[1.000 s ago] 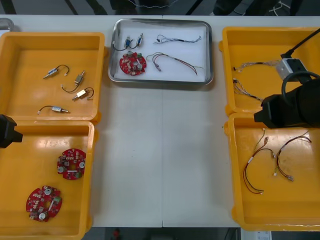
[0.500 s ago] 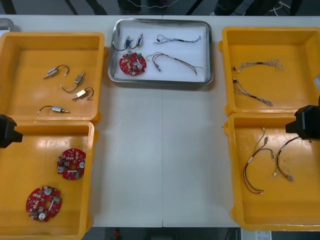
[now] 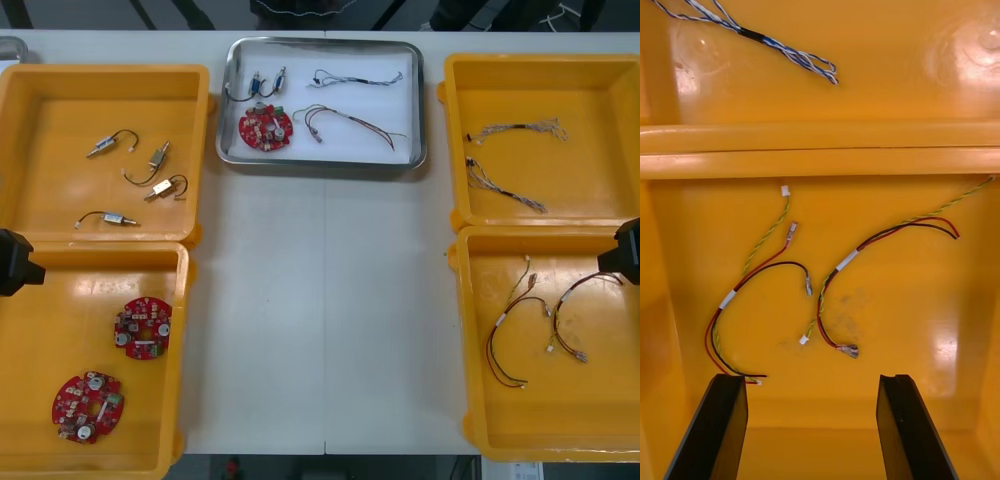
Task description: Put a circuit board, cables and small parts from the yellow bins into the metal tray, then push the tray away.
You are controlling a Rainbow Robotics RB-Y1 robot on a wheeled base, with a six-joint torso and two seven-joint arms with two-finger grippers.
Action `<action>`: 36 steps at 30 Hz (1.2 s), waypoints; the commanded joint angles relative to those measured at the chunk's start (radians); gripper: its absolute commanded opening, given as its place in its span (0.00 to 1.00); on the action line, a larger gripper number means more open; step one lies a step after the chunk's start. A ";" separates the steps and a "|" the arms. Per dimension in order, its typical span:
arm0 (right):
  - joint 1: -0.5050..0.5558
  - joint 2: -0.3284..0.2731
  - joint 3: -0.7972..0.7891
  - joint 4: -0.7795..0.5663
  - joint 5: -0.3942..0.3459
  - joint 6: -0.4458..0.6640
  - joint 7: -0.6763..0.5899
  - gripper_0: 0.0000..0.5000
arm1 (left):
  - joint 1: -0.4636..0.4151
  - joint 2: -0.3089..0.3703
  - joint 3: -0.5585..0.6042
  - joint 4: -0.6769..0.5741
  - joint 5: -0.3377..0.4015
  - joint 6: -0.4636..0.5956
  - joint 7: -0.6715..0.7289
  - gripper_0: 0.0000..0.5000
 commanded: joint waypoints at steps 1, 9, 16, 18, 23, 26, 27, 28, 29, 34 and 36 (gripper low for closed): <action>0.012 -0.042 -0.025 0.004 0.002 0.003 0.030 1.00 | 0.015 0.039 0.027 -0.027 0.007 0.006 -0.045 1.00; 0.021 -0.041 -0.025 0.004 -0.016 0.003 0.032 1.00 | 0.015 0.039 0.027 -0.027 0.007 0.006 -0.045 1.00; 0.023 -0.042 -0.025 0.006 -0.013 0.003 0.035 1.00 | 0.015 0.039 0.027 -0.027 0.007 0.006 -0.045 1.00; 0.023 -0.042 -0.025 0.006 -0.013 0.003 0.035 1.00 | 0.015 0.039 0.027 -0.027 0.007 0.006 -0.045 1.00; 0.023 -0.042 -0.025 0.006 -0.013 0.003 0.035 1.00 | 0.015 0.039 0.027 -0.027 0.007 0.006 -0.045 1.00; 0.023 -0.042 -0.025 0.006 -0.013 0.003 0.035 1.00 | 0.015 0.039 0.027 -0.027 0.007 0.006 -0.045 1.00; 0.023 -0.042 -0.025 0.006 -0.013 0.003 0.035 1.00 | 0.015 0.039 0.027 -0.027 0.007 0.006 -0.045 1.00; 0.023 -0.042 -0.025 0.006 -0.013 0.003 0.035 1.00 | 0.015 0.039 0.027 -0.027 0.007 0.006 -0.045 1.00; 0.023 -0.042 -0.025 0.006 -0.013 0.003 0.035 1.00 | 0.015 0.039 0.027 -0.027 0.007 0.006 -0.045 1.00; 0.023 -0.042 -0.025 0.006 -0.013 0.003 0.035 1.00 | 0.015 0.039 0.027 -0.027 0.007 0.006 -0.045 1.00; 0.023 -0.042 -0.025 0.006 -0.013 0.003 0.035 1.00 | 0.015 0.039 0.027 -0.027 0.007 0.006 -0.045 1.00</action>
